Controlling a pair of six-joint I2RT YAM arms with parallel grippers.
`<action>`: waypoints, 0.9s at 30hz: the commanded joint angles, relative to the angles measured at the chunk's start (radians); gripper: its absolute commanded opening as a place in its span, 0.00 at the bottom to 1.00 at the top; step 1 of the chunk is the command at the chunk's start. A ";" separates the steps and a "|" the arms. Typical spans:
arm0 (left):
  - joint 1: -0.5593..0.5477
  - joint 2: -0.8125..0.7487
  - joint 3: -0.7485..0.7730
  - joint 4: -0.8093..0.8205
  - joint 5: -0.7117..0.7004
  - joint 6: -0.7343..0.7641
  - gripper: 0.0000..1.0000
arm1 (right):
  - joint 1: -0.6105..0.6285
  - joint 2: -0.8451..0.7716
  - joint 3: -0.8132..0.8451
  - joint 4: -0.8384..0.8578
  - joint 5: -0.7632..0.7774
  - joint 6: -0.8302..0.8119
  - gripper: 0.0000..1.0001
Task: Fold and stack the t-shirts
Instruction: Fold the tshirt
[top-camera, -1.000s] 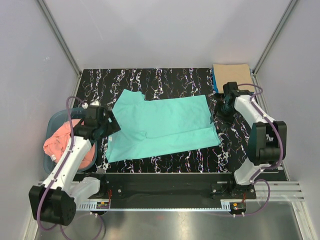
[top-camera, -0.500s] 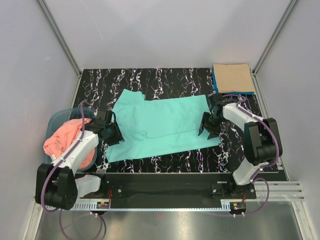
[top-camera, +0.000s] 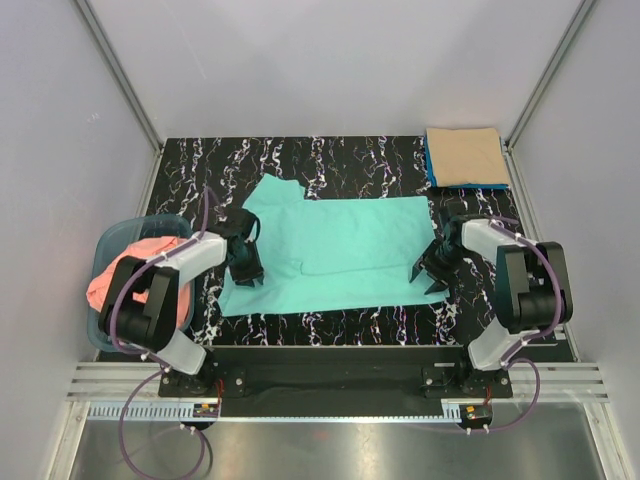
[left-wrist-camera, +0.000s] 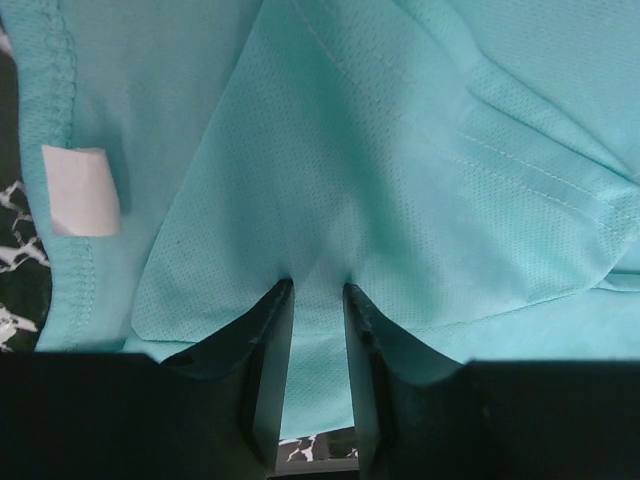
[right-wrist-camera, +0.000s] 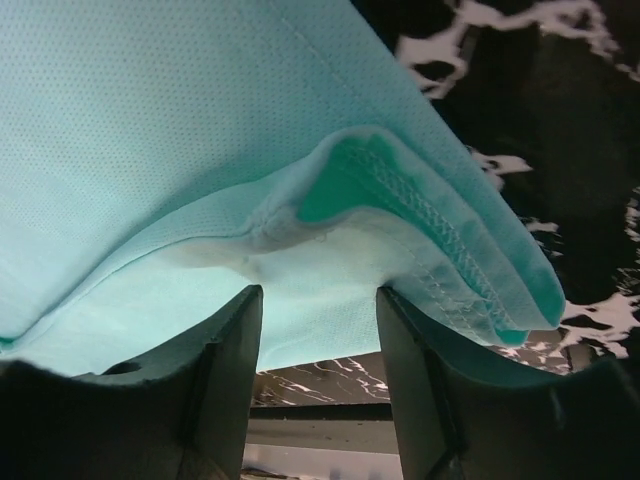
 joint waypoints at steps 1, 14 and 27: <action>-0.035 0.049 0.092 0.015 -0.070 0.040 0.32 | -0.012 0.008 -0.077 -0.017 0.159 -0.011 0.57; 0.002 -0.089 0.233 -0.016 -0.052 0.344 0.57 | -0.012 -0.135 0.058 -0.131 0.122 -0.166 0.74; 0.009 0.138 0.305 0.111 0.106 0.378 0.36 | -0.012 -0.087 0.060 -0.128 0.151 -0.180 0.71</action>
